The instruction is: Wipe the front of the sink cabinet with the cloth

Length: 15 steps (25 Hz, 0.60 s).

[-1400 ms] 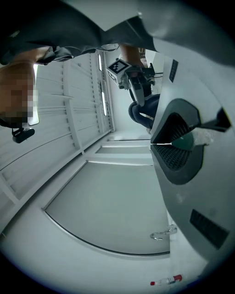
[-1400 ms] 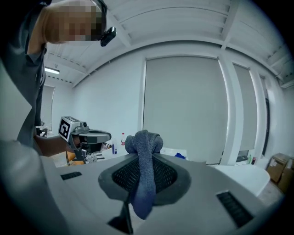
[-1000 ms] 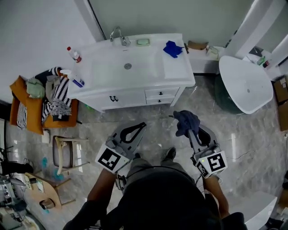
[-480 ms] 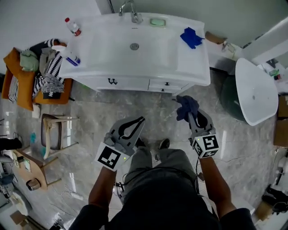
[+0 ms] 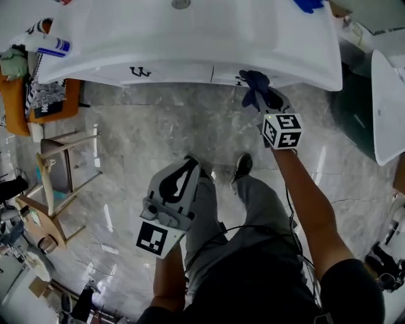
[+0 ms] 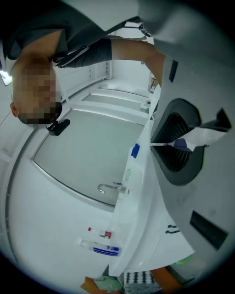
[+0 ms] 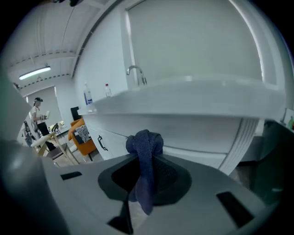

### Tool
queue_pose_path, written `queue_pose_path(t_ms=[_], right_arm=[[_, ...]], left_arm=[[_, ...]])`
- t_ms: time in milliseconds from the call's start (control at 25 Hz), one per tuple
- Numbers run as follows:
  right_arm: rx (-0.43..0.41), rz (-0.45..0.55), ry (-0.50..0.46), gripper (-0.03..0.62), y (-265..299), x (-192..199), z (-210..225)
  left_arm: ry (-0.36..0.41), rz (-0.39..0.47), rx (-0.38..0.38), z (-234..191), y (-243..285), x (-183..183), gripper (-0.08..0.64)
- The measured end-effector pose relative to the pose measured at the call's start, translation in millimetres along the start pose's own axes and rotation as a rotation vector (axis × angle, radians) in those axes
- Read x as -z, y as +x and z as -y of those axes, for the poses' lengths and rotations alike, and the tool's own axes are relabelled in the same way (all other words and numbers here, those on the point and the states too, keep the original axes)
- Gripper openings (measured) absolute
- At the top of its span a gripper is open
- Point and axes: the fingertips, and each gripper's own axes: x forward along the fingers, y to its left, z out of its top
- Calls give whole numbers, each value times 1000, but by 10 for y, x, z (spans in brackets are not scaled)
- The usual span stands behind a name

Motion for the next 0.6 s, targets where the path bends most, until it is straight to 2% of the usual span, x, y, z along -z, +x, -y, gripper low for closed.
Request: queue_pose_path(t_ms=[120, 200, 280, 360, 440, 600], right_arm=[[-6, -33, 59, 58, 680, 241, -69], [-52, -32, 105, 58, 1082, 278, -272], [-103, -24, 210, 61, 1326, 305, -441], [-114, -12, 318, 61, 1343, 322, -411], [-62, 3, 367, 61, 1165, 344, -139], [171, 3, 388, 61, 563, 495, 896]], left_arm=[[-9, -37, 9, -105, 38, 402, 14], [-13, -55, 0, -248, 29, 620, 14], [-31, -62, -20, -371, 12, 766, 14], [-43, -65, -31, -430, 5, 822, 14], [-47, -67, -28, -447, 11, 819, 14], [-46, -60, -2, -464, 34, 742, 14]])
